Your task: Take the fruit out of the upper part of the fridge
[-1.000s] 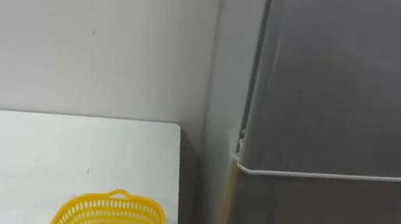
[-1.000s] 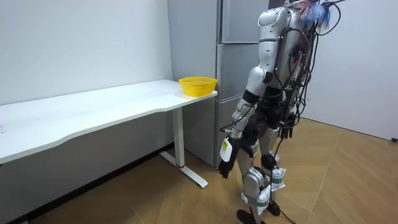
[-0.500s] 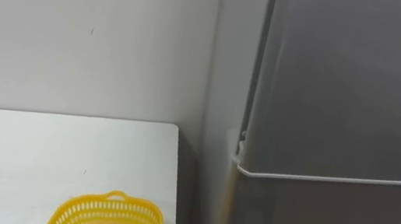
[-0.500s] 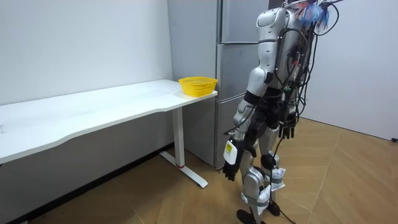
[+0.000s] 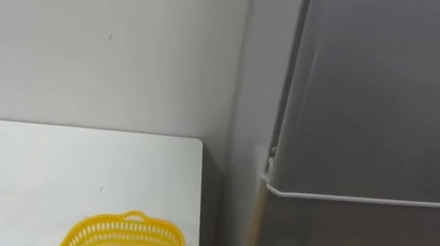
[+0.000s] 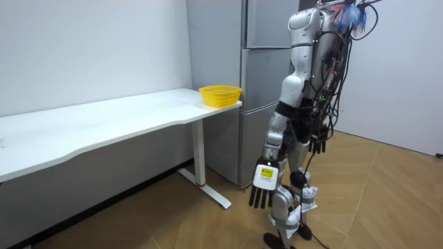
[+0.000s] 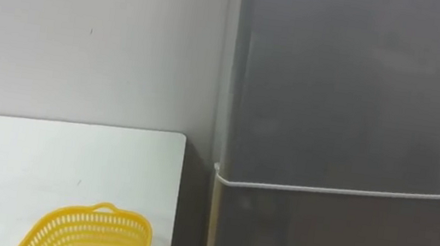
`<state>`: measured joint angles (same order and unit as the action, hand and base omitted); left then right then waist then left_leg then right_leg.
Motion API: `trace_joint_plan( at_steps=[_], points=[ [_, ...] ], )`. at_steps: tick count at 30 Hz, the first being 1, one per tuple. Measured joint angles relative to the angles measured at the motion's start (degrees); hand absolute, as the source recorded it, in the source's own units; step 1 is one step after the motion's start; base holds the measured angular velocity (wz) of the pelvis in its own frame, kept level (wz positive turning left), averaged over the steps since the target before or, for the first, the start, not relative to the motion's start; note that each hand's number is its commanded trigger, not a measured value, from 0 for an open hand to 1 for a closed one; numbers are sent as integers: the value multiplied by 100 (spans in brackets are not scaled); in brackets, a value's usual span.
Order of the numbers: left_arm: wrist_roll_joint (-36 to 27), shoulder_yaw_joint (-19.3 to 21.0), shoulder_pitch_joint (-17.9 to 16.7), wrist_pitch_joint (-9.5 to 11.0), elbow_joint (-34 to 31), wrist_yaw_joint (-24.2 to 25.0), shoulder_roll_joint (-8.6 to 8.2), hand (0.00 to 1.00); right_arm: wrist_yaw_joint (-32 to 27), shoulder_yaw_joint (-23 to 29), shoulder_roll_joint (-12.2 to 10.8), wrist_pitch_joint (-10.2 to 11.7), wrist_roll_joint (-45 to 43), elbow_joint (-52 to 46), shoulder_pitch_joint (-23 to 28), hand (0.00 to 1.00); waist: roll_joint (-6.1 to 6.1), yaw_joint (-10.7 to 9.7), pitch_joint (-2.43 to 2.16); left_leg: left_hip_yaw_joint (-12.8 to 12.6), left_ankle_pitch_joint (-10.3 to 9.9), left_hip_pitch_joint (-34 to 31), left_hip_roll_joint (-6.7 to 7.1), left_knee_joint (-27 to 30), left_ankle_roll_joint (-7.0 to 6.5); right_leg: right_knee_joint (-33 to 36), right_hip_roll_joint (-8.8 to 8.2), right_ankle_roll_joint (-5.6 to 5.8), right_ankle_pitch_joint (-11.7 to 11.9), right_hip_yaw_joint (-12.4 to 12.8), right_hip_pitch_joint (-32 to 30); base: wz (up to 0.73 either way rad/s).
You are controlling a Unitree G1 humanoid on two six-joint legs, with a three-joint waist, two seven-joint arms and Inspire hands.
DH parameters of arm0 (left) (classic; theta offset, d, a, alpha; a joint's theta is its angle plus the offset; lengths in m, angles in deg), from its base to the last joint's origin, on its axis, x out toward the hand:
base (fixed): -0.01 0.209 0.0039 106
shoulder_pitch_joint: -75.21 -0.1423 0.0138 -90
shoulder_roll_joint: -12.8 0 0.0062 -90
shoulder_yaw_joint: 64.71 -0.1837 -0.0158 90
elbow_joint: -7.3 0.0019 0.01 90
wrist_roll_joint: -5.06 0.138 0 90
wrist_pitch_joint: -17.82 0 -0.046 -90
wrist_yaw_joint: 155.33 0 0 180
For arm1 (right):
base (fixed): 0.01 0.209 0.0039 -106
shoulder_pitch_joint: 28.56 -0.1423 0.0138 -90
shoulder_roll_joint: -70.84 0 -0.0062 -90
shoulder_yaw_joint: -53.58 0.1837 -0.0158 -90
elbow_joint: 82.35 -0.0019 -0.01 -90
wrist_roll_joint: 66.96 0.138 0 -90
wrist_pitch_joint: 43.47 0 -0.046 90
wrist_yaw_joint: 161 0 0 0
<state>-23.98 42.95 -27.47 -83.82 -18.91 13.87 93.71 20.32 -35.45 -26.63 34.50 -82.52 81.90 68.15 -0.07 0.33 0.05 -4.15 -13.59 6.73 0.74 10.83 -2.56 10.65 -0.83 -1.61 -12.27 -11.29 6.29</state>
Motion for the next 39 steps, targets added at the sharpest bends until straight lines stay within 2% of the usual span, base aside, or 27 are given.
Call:
trace_joint_plan(
  at_steps=[1, 3, 5, 8, 9, 10, 11, 13, 14, 16, 17, 19, 21, 24, 25, 27, 33, 35, 37, 39],
  points=[
    [-310, 88, 6, 71, -53, -86, 0, 0, -12, 27, 7, 3, 41, -2, 4, 0, 0, 31, 0, -5, 0, 9, 0, -3, 0, 2, 0, 0, 0, 7, 3, 0],
    [-1474, 350, 23, 224, -559, -465, -2, 0, -103, 29, 21, 25, 226, 4, 23, 0, -4, 141, 3, -28, 0, 90, -1, -38, 0, -1, 2, 0, 0, 20, 62, -5],
    [-2244, 541, 33, 396, -745, -735, 29, 0, -128, 49, 23, 28, 225, -3, 29, 0, -8, 168, 2, -24, -1, 134, 3, -53, -1, 1, 0, 6, -4, 16, 104, 0],
    [-3030, 750, 75, 655, -1179, -1268, 41, 0, -163, 252, 24, 74, 196, -78, 20, 0, -18, 177, -3, -24, -2, 86, 6, -95, -2, 7, 0, 7, -4, 24, 42, 0],
    [-3233, 823, 51, 735, -1342, -1475, 49, 0, -198, 295, 36, 81, 187, -96, 29, 0, -71, 182, -32, -26, -2, 82, 6, -100, -2, 9, 2, 6, -3, 29, 29, 0],
    [-3306, 848, 45, 775, -1398, -1576, 60, 0, -209, 315, 46, 91, 170, -104, 40, 0, -52, 184, -22, -26, -2, 81, 6, -102, -2, 11, 3, 6, -3, 26, 26, 0],
    [-3388, 919, 14, 864, -1568, -1780, 59, 0, -252, 322, 64, 125, 143, -139, 69, 0, -93, 189, -48, -21, -1, 73, 6, -89, -2, 11, 6, 6, -2, 11, 23, 0],
    [-3443, 931, -99, 1011, -2048, -2107, 55, 0, -343, 320, 71, 203, 145, -143, 105, 0, -75, 196, -48, -22, -1, 73, 5, -79, 0, 12, 8, 5, -2, 26, 23, 0],
    [-3403, 949, -98, 1125, -2398, -2361, 56, 0, -388, 320, 70, 262, 145, -143, 149, 0, -92, 255, -60, -25, 0, 89, 3, -81, 0, 15, 12, 4, -2, 40, 12, -3],
    [-3390, 962, -88, 1326, -2898, -2699, 58, 0, -445, 320, 71, 302, 143, -145, 168, 0, -71, 343, -50, -32, 0, 85, 4, -92, 0, 35, 9, 4, -1, 49, -6, -4],
    [-3362, 1011, -79, 1445, -3144, -2886, 68, 0, -468, 322, 71, 343, 92, -150, 176, 0, -97, 375, -67, -45, 1, 85, 5, -101, -1, 60, 7, 4, -1, 61, -24, -6],
    [-3171, 1159, -59, 1534, -3554, -3217, 73, 0, -498, 323, 57, 415, -72, -230, 178, 0, -94, 387, -66, -36, 1, 80, 5, -104, -1, 100, 8, 4, -2, 58, -30, -3],
    [-2552, 1189, -65, 1629, -4393, -3725, 75, 0, -523, 323, 64, 504, -102, -329, 242, 0, -77, 442, -61, -29, 0, 81, 7, -111, -2, 100, 8, 5, -2, 48, -26, 0],
    [-1807, 1191, -66, 1790, -5389, -4144, 121, 0, -563, 323, 65, 505, -49, -386, 230, 0, -76, 481, -62, -27, -1, 84, 9, -128, -3, 114, 6, 5, -2, 40, -26, 0],
    [-1641, 1205, -66, 1820, -5519, -4195, 136, 0, -566, 324, 65, 506, -64, -418, 231, 0, -83, 488, -64, -27, -1, 82, 9, -126, -3, 114, 7, 5, -2, 37, -26, 0],
    [-922, 1296, -60, 1822, -6175, -4420, 156, 0, -596, 302, 65, 508, -86, -494, 250, 0, -97, 466, -63, -16, -1, 69, 9, -99, -2, 98, 10, 5, -2, 26, -32, 0],
    [98, 1284, -33, 1840, -7908, -4389, 334, 0, -537, 259, 79, 520, -75, -480, 229, 0, -103, 449, -52, 6, -1, 53, 15, -71, -2, 77, 7, 5, -2, 23, -20, 1],
    [323, 1262, -18, 1830, -8146, -4224, 374, 0, -512, 261, 76, 533, -96, -488, 224, 0, -121, 386, -40, 22, -1, 44, 20, -50, -2, 69, -1, 5, -2, 15, -20, 5],
    [509, 1188, 107, 1807, -8519, -4072, 375, 0, -368, 260, 57, 549, -119, -498, 213, 0, -105, 317, -11, 53, -1, -7, 19, -14, -2, 64, -1, 5, -2, -3, -30, 12],
    [886, 943, 264, 1809, -8892, -3709, 378, 0, -277, 268, 51, 568, -106, -498, 210, 0, -82, 230, 20, 128, -1, -59, 29, -10, -2, 0, 2, 6, -1, -36, -28, 14]
  ],
)
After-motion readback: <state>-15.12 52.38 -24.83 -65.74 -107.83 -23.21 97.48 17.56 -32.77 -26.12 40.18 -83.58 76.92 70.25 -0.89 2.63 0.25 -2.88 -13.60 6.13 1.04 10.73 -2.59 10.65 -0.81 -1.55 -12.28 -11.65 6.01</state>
